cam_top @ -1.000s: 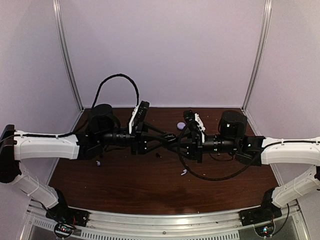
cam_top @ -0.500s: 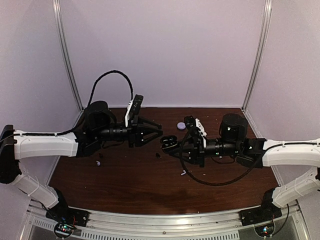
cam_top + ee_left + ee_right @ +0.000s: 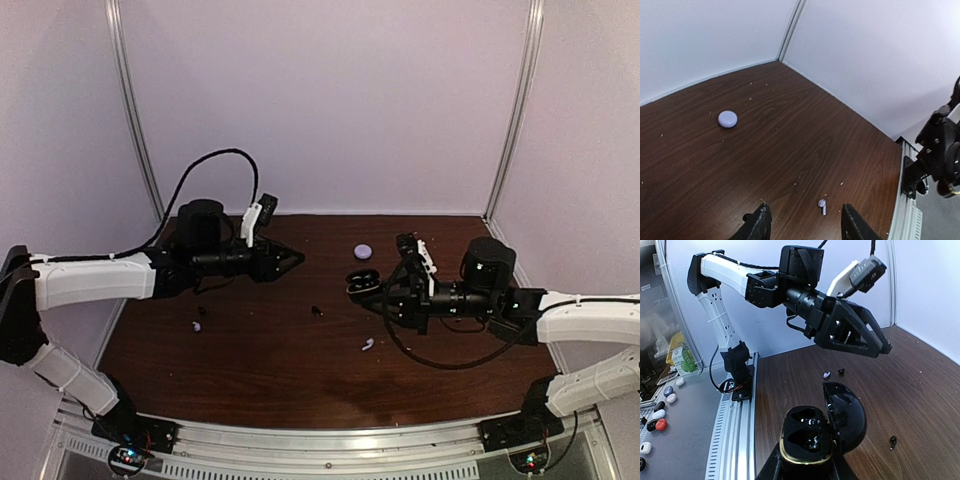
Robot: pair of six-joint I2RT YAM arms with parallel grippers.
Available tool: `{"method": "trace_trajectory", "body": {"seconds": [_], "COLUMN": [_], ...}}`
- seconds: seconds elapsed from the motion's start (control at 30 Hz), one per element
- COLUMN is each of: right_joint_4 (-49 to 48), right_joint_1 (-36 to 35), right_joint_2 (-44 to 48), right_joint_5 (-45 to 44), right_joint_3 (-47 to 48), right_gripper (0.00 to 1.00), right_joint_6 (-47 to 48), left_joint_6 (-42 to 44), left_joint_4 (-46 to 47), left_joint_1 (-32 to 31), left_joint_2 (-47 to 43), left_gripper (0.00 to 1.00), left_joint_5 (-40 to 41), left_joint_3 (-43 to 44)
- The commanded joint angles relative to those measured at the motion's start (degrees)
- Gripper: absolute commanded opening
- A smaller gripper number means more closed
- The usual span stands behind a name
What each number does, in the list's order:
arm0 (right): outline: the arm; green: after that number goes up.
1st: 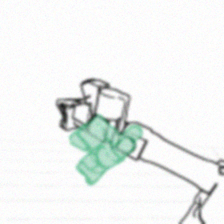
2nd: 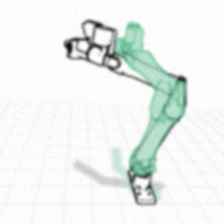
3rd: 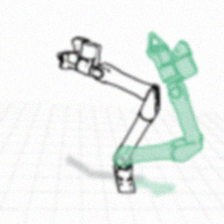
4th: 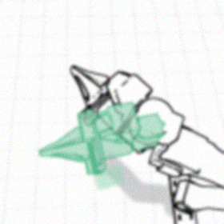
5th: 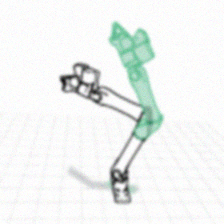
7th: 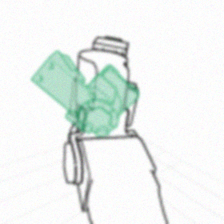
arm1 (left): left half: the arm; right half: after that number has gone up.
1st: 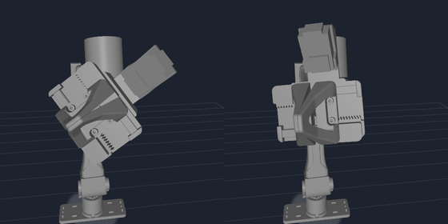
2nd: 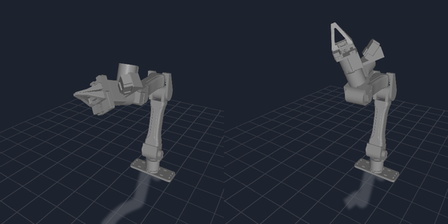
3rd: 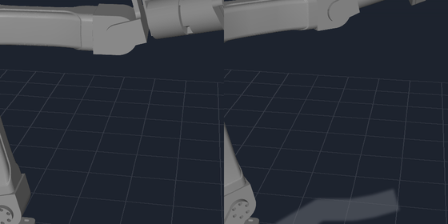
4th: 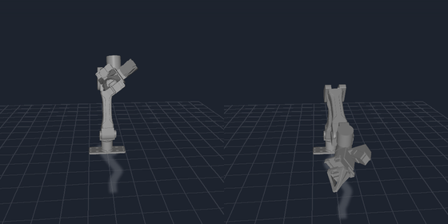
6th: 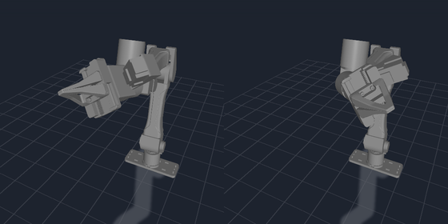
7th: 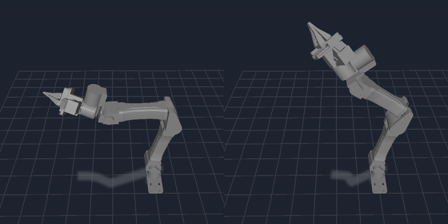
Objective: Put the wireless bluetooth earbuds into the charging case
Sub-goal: Pick up the left earbud from the center of the board.
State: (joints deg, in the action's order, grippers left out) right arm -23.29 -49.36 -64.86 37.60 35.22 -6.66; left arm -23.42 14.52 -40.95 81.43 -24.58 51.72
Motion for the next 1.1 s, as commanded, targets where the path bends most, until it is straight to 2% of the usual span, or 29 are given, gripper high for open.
{"method": "trace_trajectory", "body": {"seconds": [0.0,0.27,0.53,0.73,1.07], "right_joint_4": [-2.49,-1.48,-1.61,-1.41,-1.62], "right_joint_1": [1.89,3.03,3.28,3.30,3.31], "right_joint_2": [2.63,4.73,6.06,6.13,5.53], "right_joint_5": [0.58,-0.61,-1.13,-1.16,-1.21], "right_joint_3": [-1.69,-3.77,-5.23,-5.33,-5.36], "right_gripper": [0.01,0.01,0.02,0.02,0.02], "right_joint_6": [-2.06,-2.38,-2.66,-2.57,-2.56], "left_joint_6": [0.75,-2.38,0.06,-2.90,-2.92], "left_joint_4": [-8.14,-8.24,-2.67,0.14,-2.77], "left_joint_1": [0.34,0.34,0.34,0.19,-1.23], "left_joint_2": [5.97,17.95,23.99,27.61,33.45], "left_gripper": [0.47,0.38,0.38,0.38,0.41], "left_joint_5": [6.27,5.62,5.00,3.76,4.15], "left_joint_3": [2.59,7.39,7.67,7.90,12.68]}}
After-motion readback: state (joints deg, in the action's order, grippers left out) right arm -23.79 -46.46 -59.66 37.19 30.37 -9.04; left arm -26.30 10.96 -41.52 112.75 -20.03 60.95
